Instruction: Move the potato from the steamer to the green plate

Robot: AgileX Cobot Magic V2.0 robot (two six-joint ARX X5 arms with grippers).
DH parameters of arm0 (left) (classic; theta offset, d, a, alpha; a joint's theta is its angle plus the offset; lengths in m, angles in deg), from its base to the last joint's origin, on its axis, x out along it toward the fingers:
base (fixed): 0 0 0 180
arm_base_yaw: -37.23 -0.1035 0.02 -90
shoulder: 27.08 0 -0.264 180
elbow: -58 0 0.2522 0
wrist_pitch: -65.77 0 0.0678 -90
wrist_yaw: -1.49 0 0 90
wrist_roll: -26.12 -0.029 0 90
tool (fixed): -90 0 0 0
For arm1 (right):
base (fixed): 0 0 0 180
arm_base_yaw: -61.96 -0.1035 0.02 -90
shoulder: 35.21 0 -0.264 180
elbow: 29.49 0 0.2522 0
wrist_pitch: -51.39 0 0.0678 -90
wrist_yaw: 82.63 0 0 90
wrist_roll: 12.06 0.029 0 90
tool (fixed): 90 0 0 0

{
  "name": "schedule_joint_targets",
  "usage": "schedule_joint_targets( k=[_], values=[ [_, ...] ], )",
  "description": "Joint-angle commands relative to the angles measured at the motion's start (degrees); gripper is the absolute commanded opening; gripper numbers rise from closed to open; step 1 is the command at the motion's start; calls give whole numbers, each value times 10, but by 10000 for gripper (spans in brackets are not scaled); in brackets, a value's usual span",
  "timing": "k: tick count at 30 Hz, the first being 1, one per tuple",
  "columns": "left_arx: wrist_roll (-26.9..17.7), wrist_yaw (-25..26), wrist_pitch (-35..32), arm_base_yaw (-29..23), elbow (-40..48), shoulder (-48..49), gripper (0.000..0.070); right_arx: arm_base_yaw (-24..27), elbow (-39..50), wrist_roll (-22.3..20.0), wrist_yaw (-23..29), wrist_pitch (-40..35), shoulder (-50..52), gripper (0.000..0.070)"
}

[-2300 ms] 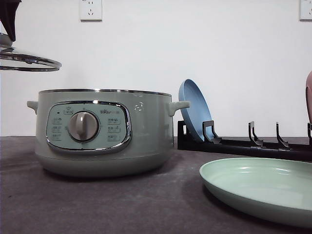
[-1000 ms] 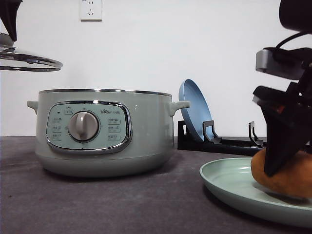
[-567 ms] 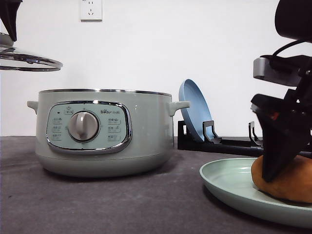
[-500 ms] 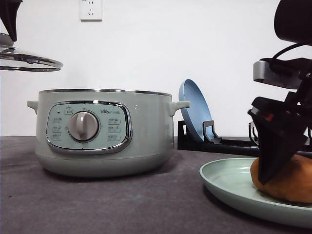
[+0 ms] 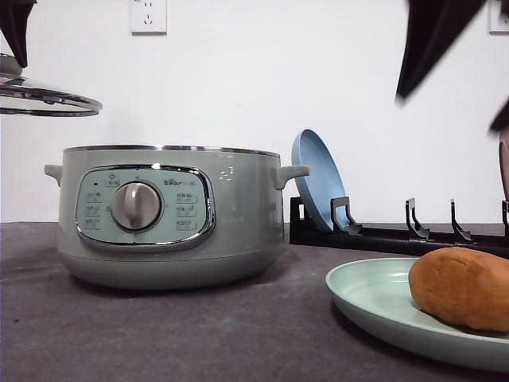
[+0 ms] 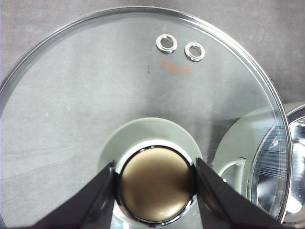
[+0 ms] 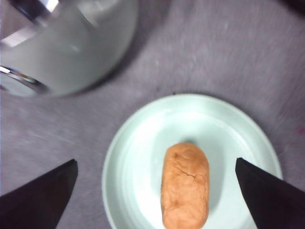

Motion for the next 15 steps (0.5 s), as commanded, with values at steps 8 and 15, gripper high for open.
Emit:
schedule_joint_targets(
  k=[8,15],
  values=[
    [3,2,-11,13,-26,9,0,-3,-130,-37,-1,105,106,679],
    [6,2,-13,29,-26,9,0,-3,-164,-35,18,132,194,689]
  ],
)
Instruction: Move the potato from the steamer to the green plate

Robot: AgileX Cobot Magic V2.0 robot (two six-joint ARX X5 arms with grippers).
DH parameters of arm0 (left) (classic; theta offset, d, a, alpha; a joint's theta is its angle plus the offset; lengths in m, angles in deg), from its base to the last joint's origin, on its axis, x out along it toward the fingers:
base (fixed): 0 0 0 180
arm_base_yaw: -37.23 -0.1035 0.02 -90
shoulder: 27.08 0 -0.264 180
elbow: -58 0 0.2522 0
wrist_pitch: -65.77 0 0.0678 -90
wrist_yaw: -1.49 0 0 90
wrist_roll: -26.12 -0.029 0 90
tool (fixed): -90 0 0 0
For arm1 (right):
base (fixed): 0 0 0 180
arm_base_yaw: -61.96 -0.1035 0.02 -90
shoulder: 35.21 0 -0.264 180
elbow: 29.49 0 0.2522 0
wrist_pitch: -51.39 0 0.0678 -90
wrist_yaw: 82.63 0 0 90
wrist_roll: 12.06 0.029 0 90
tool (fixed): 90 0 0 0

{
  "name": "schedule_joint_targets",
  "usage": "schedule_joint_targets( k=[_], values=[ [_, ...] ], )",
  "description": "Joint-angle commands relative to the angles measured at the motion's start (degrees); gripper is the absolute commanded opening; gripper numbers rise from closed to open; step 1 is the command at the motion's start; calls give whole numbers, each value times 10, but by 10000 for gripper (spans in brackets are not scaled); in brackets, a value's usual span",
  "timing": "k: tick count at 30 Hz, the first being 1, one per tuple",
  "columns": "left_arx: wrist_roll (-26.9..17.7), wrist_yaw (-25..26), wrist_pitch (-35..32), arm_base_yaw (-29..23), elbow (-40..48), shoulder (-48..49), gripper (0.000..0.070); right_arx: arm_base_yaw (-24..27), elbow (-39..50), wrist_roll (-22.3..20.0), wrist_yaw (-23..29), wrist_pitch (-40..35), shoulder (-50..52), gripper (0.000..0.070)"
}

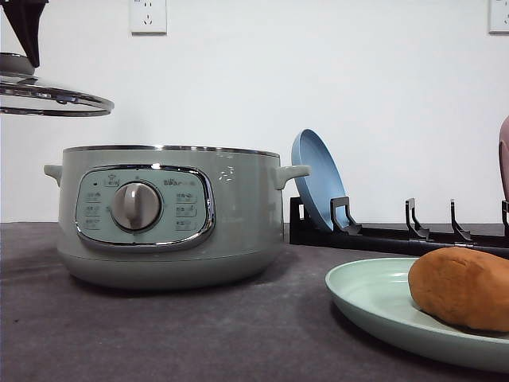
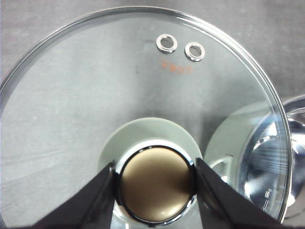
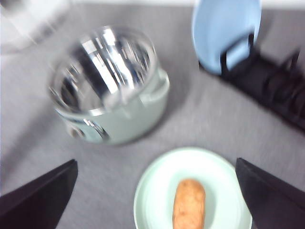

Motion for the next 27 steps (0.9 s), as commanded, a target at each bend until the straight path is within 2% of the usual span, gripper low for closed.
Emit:
schedule_joint_targets(
  k=[1,7,12,27],
  values=[
    [4,2,-13,5,-26,9,0,-3,-9,-1,15,7,12,696],
    [10,2,-13,28,-26,9,0,-3,-9,24,49,47,48,700],
    [14,2,-11,54,-26,9,0,-3,-9,29,50,54,51,700],
    [14,2,-9,176,-7,9,0,-3,-9,33,50,53,51,700]
  ],
)
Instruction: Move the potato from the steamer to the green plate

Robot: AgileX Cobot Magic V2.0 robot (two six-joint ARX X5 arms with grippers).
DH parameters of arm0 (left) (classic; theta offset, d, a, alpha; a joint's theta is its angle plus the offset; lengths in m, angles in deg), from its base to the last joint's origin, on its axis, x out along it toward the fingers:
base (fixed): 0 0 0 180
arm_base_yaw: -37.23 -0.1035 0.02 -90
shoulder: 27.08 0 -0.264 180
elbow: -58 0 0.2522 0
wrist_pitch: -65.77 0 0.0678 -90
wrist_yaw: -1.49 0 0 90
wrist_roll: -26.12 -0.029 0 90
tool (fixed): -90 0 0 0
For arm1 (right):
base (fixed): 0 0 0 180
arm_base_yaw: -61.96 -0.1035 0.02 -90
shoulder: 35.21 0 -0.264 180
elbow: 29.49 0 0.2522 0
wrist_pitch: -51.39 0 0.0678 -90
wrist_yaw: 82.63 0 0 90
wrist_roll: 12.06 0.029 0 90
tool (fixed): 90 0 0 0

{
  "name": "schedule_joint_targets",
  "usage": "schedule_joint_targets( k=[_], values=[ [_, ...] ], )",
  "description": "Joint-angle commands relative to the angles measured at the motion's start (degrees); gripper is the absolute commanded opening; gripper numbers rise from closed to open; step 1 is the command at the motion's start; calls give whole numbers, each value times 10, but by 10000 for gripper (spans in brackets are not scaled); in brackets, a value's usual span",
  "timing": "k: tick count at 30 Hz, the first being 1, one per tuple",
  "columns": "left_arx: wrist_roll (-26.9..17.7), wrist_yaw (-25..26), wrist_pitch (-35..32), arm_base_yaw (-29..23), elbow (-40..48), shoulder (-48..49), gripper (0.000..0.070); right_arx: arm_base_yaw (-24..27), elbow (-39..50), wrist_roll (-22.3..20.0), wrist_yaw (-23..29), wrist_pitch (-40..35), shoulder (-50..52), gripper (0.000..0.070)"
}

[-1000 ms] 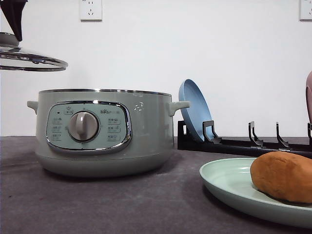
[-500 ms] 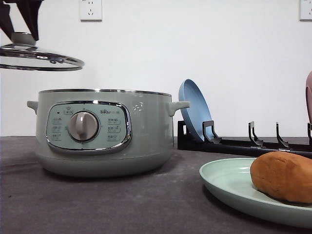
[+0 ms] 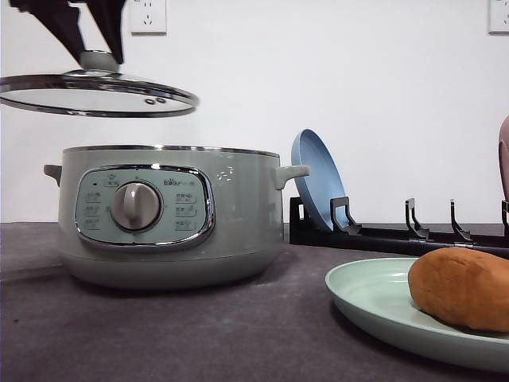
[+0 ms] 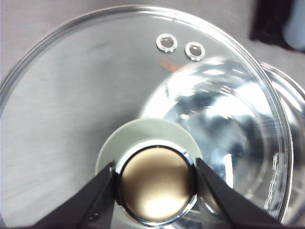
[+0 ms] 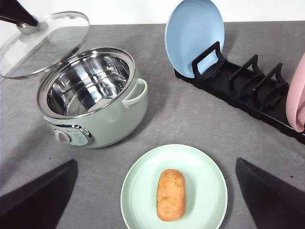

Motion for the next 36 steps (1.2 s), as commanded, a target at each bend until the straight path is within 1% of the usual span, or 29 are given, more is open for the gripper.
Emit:
schedule_joint_targets(
  k=[1,7,21,28,36],
  values=[
    [1,2,-9,13,-18,9,0,-3,-9,6,2,-4,-2,700],
    [0,2,-9,55,-18,9,0,-3,-9,6,2,-5,-2,700],
    [-1,2,-10,114,-17,9,0,-3,-9,8,2,-5,-2,700],
    [-1,2,-10,131,-17,9,0,-3,-9,8,2,-4,-2,700],
    [-1,2,-11,136,-7,8,0,-3,-9,10,2,-4,-2,700]
  ],
)
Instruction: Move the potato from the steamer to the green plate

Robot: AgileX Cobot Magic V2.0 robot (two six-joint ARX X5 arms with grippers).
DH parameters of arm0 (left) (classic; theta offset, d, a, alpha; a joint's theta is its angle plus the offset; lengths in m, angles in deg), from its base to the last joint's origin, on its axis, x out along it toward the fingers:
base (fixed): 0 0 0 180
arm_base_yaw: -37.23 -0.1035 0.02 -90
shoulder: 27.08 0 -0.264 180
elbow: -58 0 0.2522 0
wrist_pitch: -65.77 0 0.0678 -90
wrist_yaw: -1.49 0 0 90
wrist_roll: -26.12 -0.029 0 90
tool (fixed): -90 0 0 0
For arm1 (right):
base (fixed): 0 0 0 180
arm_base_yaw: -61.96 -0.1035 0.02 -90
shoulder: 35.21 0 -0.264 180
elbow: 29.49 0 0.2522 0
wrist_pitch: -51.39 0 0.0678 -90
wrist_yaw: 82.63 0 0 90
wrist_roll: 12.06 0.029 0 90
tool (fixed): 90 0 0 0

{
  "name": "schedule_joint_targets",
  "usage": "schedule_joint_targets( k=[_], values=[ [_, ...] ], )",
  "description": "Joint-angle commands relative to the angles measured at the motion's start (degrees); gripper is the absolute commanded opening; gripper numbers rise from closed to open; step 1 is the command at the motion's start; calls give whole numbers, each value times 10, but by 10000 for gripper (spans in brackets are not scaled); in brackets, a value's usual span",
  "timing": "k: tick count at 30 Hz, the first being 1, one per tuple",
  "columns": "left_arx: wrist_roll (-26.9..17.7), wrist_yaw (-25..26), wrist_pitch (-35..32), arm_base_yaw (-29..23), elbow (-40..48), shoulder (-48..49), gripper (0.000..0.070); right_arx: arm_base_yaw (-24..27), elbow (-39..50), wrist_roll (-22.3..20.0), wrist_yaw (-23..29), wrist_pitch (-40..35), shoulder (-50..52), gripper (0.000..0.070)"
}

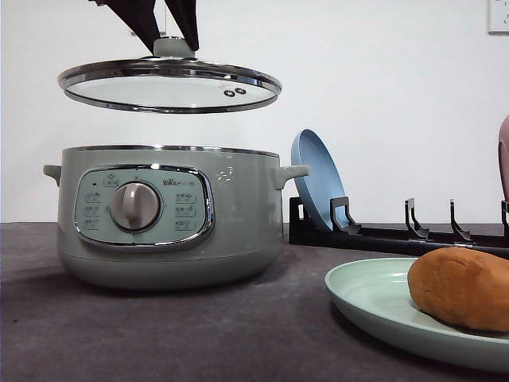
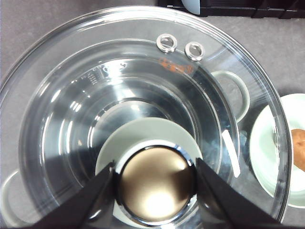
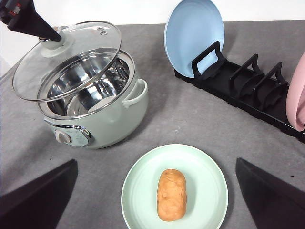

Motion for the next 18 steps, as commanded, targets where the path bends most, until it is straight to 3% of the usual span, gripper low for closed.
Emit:
schedule_joint_targets(
  k=[1,18],
  values=[
    [0,1,-12,4,-9,8,0,-3,-9,6,2,-4,-2,700],
    [0,1,-43,4,66,7,0,-3,-9,10,2,-4,-2,700]
  ],
)
